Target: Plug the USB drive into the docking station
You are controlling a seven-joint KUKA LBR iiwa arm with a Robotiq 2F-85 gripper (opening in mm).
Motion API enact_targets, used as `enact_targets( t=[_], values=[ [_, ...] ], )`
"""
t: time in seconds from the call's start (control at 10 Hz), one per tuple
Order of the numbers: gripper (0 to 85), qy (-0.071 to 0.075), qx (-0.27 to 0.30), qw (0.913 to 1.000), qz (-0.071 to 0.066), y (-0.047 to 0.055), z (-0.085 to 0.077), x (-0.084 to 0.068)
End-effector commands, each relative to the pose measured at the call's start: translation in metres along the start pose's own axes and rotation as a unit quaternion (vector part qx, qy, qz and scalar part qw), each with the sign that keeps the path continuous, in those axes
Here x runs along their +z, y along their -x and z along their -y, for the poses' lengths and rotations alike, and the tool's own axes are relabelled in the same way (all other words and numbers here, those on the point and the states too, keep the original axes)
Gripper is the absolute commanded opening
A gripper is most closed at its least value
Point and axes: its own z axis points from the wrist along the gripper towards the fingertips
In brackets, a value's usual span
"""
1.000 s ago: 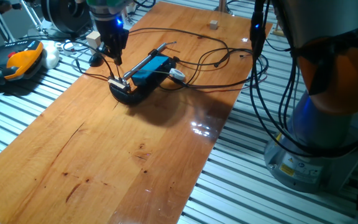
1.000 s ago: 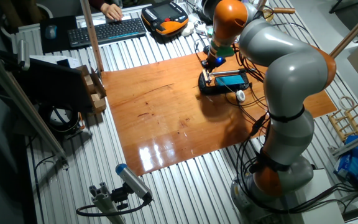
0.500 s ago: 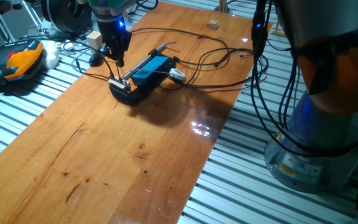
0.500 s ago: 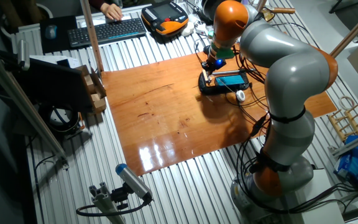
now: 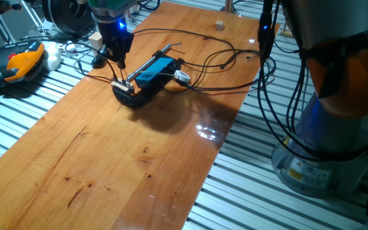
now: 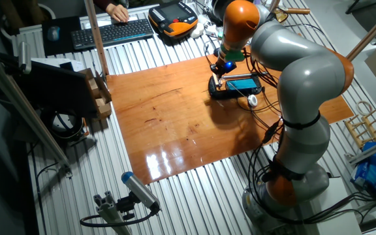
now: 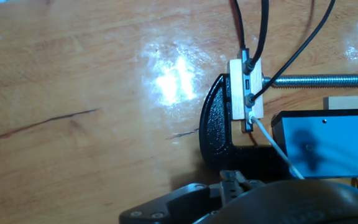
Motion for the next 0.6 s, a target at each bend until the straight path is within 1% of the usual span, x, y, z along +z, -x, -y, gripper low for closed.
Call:
enact_targets(
  t=[0.0,0.1,0.2,0.3,0.5],
  values=[
    [0.0,0.003,0.005,1.0,-0.004,-0.0007,-0.0017,-0.0007],
    [0.0,0.002,-0.004,1.0,-0.005,-0.0005,-0.0016,-0.0016],
    [0.0,0.007,-0.021,0.9997,-0.011,-0.0014,-0.0021,-0.0014],
    [0.0,0.009,-0.044,0.9989,-0.012,-0.0025,-0.0027,-0.0014],
    [0.0,0.014,-0.056,0.9982,-0.013,-0.004,-0.0038,-0.0022]
  ],
)
